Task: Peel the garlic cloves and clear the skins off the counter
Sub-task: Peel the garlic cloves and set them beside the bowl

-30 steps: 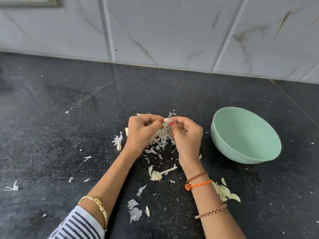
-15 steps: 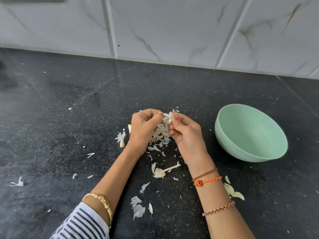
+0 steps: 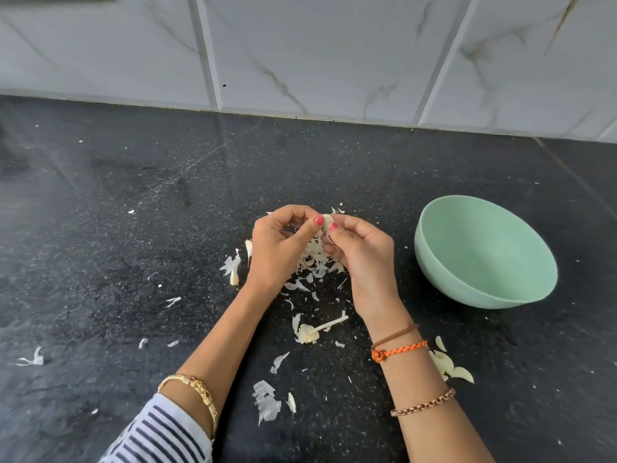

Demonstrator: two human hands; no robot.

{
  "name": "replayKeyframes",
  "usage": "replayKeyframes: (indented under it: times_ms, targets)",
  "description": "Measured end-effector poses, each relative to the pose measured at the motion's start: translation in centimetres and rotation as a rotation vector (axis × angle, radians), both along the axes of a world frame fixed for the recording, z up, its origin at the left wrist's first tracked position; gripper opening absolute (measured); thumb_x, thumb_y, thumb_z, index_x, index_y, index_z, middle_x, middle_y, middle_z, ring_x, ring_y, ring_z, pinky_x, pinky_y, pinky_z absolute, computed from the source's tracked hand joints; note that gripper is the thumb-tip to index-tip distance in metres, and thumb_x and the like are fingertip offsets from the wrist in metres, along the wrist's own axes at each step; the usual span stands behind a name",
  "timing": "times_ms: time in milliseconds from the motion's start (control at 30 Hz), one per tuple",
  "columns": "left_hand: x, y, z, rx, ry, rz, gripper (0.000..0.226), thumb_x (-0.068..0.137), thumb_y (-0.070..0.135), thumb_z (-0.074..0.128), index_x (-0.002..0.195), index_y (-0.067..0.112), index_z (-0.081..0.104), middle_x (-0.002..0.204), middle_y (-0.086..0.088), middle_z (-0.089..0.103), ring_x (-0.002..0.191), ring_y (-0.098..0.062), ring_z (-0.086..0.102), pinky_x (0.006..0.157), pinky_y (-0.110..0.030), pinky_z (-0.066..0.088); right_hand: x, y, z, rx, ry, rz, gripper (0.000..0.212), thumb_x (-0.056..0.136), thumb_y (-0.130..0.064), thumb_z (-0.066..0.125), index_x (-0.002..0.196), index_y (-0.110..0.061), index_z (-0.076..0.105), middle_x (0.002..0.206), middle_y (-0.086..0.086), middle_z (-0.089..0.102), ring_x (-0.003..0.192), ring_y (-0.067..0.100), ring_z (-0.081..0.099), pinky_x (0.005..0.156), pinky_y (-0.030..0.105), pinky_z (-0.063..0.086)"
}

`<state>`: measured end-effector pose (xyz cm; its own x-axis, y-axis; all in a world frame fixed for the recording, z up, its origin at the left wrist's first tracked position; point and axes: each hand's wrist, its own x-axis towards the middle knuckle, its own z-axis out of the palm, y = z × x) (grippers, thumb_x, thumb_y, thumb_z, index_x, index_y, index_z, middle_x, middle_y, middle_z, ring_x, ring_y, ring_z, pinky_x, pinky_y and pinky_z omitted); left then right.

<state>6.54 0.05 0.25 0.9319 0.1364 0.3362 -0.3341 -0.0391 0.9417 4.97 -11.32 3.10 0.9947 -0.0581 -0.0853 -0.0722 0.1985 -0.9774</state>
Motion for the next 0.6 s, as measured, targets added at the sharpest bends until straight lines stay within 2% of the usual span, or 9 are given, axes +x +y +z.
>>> replayKeyframes:
  times_ms: [100,200,333,433,533,600]
  targets:
    - [0.0,0.2,0.1,-0.022,0.009,-0.004,0.013,0.083,0.005,0.066,0.078,0.016,0.067,0.07,0.012,0.066,0.068,-0.004,0.059,0.065,-0.015,0.046,0.1,0.0,-0.2,-0.101,-0.061,-0.014,0.019,0.084,0.003,0.062,0.09,-0.014,0.068,0.083,0.002,0.068,0.075,0.004,0.064,0.068,0.017,0.053]
    - [0.1,0.4,0.2,-0.055,0.028,-0.033,0.012,0.083,0.01,0.065,0.073,0.017,0.066,0.067,0.013,0.065,0.066,-0.003,0.057,0.067,-0.016,0.046,0.2,0.1,-0.6,-0.266,-0.167,-0.07,0.022,0.082,0.004,0.065,0.089,-0.016,0.069,0.082,-0.004,0.069,0.075,0.0,0.064,0.072,0.018,0.053]
    - [0.3,0.5,0.2,0.002,0.055,-0.07,0.014,0.085,0.017,0.064,0.072,0.019,0.062,0.063,0.015,0.061,0.063,-0.003,0.052,0.062,-0.016,0.044,0.3,0.3,-1.0,-0.457,-0.312,-0.13,0.018,0.081,0.005,0.066,0.091,-0.009,0.072,0.078,-0.013,0.065,0.071,-0.005,0.062,0.065,0.009,0.047]
    - [0.4,0.7,0.0,0.082,0.078,-0.138,0.014,0.084,0.027,0.054,0.073,0.019,0.055,0.065,0.007,0.053,0.059,-0.011,0.043,0.054,-0.023,0.037,0.3,0.3,-1.4,-0.565,-0.402,-0.165,0.017,0.08,0.006,0.066,0.09,-0.006,0.073,0.079,-0.006,0.066,0.07,0.002,0.063,0.064,0.011,0.049]
    - [0.5,0.6,-0.1,0.127,0.087,-0.213,0.016,0.087,0.027,0.046,0.076,0.016,0.049,0.065,0.004,0.044,0.052,0.0,0.036,0.049,-0.015,0.032,0.4,0.3,-1.8,-0.621,-0.461,-0.187,0.02,0.079,0.008,0.065,0.09,-0.006,0.073,0.081,-0.003,0.066,0.071,0.003,0.062,0.065,0.011,0.05]
    - [0.6,0.6,-0.2,0.146,0.091,-0.227,0.017,0.088,0.027,0.043,0.076,0.015,0.046,0.065,0.005,0.041,0.052,0.001,0.034,0.05,-0.013,0.032,0.5,0.2,-1.9,-0.645,-0.487,-0.201,0.02,0.078,0.008,0.065,0.09,-0.006,0.073,0.081,-0.002,0.066,0.07,0.0,0.061,0.065,0.009,0.048]
